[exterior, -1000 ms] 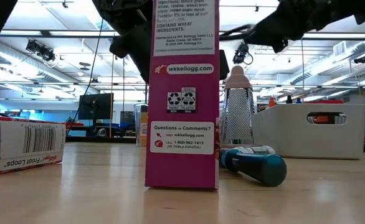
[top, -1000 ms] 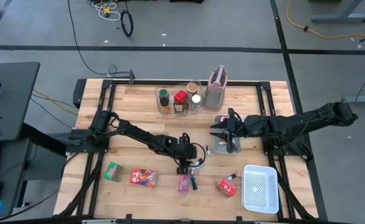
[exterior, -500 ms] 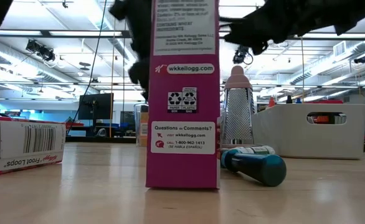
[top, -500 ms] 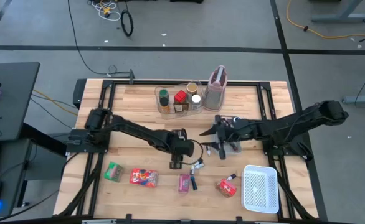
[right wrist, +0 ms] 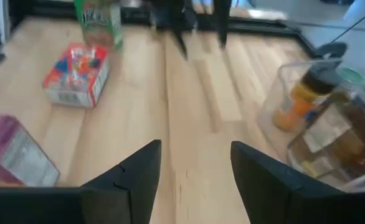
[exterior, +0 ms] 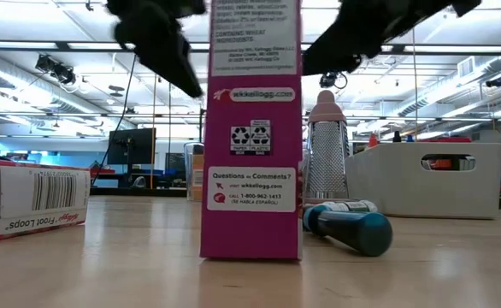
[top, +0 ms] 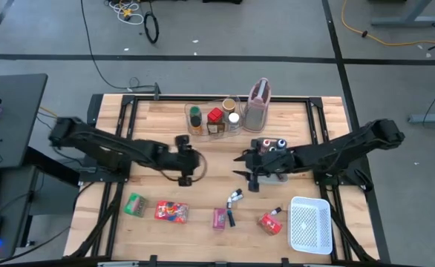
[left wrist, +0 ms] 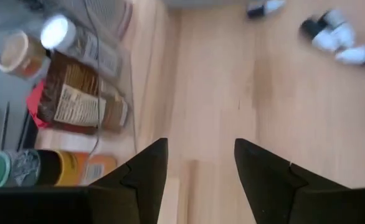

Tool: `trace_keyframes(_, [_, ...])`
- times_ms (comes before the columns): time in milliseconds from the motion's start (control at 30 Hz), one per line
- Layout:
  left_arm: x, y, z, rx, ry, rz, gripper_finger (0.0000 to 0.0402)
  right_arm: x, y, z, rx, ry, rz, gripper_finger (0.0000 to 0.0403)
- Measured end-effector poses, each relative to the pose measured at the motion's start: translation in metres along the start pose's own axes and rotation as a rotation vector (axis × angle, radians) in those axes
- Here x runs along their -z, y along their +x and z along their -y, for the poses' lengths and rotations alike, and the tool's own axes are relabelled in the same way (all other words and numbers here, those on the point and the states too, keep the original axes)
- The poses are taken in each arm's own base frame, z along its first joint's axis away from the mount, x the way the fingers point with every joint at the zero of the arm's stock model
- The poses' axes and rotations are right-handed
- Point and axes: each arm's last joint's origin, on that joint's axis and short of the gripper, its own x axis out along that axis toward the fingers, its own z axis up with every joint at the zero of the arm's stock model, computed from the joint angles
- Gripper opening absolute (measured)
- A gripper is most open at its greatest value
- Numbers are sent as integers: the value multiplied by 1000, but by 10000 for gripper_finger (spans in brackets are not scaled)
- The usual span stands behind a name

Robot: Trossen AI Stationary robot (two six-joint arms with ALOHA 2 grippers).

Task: Pick & Place Kitchen Items
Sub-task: Put the small red food coloring bottle into the gray bin

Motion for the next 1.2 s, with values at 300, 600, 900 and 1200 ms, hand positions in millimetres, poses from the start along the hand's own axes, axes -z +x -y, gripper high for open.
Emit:
trace_keyframes(300, [57, -16, -12, 50, -8, 351, 194, 11, 45, -4, -132, -45, -386, 204])
trace_keyframes(600, [72, -14, -16, 13, -77, 382, 194, 31, 49, 2, -102, 54, -769, 204])
trace_keyframes(900, [67, -10, -16, 26, -79, 406, 194, 49, 38, 5, -18, 100, -979, 204])
trace_keyframes(1200, [66, -10, -17, 29, -87, 420, 194, 39, 52, 12, 101, 380, -821, 204])
